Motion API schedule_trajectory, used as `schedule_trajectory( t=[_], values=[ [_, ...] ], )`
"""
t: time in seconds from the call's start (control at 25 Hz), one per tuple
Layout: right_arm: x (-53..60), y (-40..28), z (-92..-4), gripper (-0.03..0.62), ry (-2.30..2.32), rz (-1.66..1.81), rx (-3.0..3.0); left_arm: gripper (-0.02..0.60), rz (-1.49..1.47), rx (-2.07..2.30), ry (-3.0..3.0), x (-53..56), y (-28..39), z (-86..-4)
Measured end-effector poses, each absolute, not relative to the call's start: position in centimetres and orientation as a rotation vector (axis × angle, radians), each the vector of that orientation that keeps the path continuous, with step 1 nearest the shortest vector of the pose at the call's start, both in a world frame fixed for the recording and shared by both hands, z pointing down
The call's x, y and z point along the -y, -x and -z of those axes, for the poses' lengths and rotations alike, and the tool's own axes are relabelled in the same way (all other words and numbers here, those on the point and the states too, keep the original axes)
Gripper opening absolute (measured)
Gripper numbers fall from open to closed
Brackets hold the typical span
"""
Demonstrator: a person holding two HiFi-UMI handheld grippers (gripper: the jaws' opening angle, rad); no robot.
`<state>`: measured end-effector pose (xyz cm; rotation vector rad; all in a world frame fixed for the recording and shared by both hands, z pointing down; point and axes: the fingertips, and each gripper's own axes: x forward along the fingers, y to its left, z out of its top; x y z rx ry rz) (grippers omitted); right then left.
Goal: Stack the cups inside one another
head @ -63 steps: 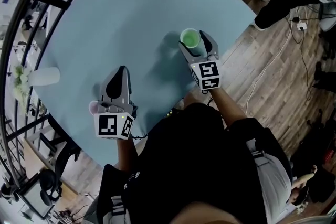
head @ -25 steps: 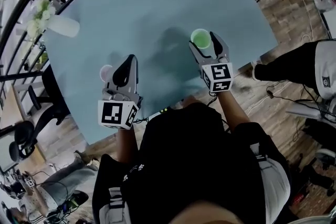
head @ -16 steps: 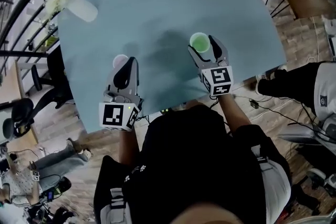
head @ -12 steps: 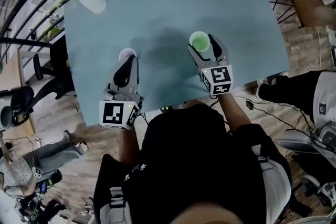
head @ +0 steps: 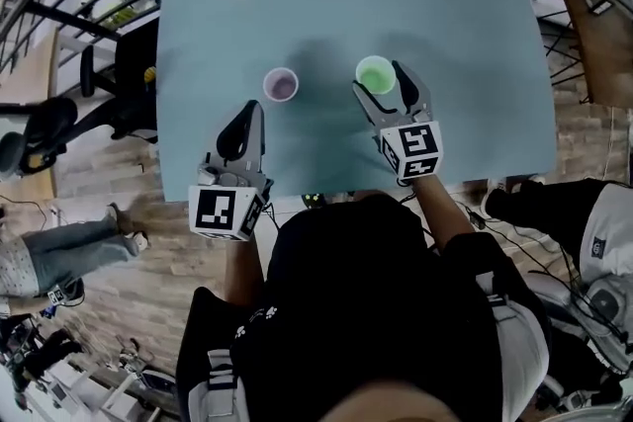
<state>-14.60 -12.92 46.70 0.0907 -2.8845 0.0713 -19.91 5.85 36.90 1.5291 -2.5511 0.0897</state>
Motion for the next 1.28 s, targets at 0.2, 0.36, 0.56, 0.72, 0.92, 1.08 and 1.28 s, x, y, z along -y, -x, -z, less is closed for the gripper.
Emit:
schedule_trajectory(
  t=[0.2, 0.36, 0.56, 0.72, 0.92, 1.08, 1.28],
  values=[
    [9.5, 17.5, -46.2, 0.356, 0.049, -0.049, 2.891, -0.008, -0.075, 2.618, -1.414, -9.5, 20.7, -36.7],
    [7.1, 19.3, -45.8, 0.356, 0.142, -0.034, 2.895, -0.008, -0.065, 2.662, -1.325, -12.1, 21.1, -36.5],
    [4.4, 21.5, -45.3, 0.356, 0.248, -0.020, 2.901, -0.008, -0.055, 2.706, -1.230, -14.9, 21.6, -36.6],
    [2.2, 23.0, -45.0, 0.356, 0.331, -0.011, 2.899, -0.008, -0.056, 2.735, -1.157, -16.9, 21.8, -36.4],
    [-0.1, 24.5, -44.8, 0.356, 0.420, -0.001, 2.890, -0.008, -0.069, 2.771, -1.088, -19.4, 22.0, -36.1],
    [-1.7, 25.3, -44.9, 0.356, 0.463, 0.005, 2.883, -0.008, -0.067, 2.784, -1.027, -21.3, 22.0, -36.3],
    [-2.8, 25.8, -45.8, 0.356, 0.484, 0.008, 2.864, -0.008, -0.051, 2.805, -0.973, -22.6, 22.0, -36.1]
  ],
)
